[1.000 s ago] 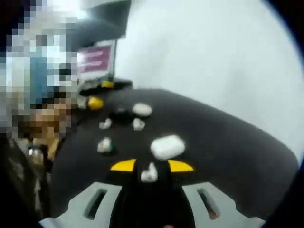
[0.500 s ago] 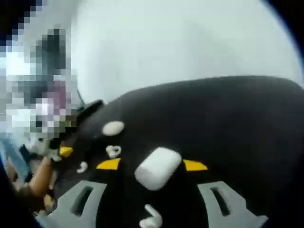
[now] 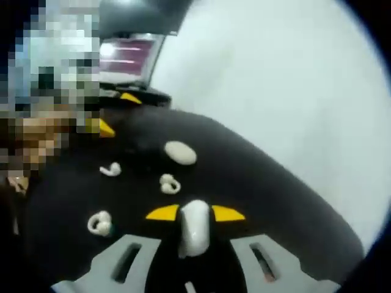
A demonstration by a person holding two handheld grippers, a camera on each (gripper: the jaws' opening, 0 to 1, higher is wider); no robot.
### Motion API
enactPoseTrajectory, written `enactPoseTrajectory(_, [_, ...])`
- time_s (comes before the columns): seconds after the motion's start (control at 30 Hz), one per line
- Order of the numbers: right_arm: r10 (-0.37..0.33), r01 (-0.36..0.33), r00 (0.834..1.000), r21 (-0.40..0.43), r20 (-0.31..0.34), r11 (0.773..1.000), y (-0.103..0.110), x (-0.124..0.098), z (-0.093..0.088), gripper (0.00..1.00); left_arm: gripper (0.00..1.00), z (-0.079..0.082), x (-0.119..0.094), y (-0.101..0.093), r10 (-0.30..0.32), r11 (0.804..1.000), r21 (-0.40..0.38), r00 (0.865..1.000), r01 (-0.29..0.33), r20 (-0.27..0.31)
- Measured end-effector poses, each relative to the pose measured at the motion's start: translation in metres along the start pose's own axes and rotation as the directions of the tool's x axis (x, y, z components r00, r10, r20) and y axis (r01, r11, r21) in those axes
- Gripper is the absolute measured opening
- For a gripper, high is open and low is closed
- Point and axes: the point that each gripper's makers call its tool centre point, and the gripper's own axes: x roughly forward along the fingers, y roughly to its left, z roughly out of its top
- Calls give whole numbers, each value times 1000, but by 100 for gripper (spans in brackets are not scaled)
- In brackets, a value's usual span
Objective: Pick up three earphones and place each one into its charging case using tactile feedback, ensure that each earphone is properly inserted and securely positioned inside the case.
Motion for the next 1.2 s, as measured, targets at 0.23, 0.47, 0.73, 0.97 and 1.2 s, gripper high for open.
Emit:
enactPoseTrajectory(0.23, [14, -15, 999, 24, 30, 1000, 15, -8, -7, 22, 46, 0, -1, 1, 3, 1000, -1, 1000, -3, 3])
enactPoseTrajectory(0.47, [-2, -4, 998, 104, 60, 995, 21, -4, -19, 19, 46, 0, -1, 1, 3, 1000, -1, 1000, -3, 2])
enactPoseTrajectory(0.73, [153, -235, 952, 311, 267, 921, 35, -43, 22, 18, 50, 25, -8, -3, -33, 990, -134, 989, 52, 141])
enactPoseTrajectory(0.97, [424, -478, 847, 113, 320, 871, 120, -79, 34, 18, 45, 36, -13, -10, -88, 963, -234, 978, 132, 189])
enactPoseTrajectory(1.2, [463, -496, 858, 126, 224, 859, 137, -69, 0, 18, 38, 52, -16, -59, -318, 915, -177, 917, 364, 239])
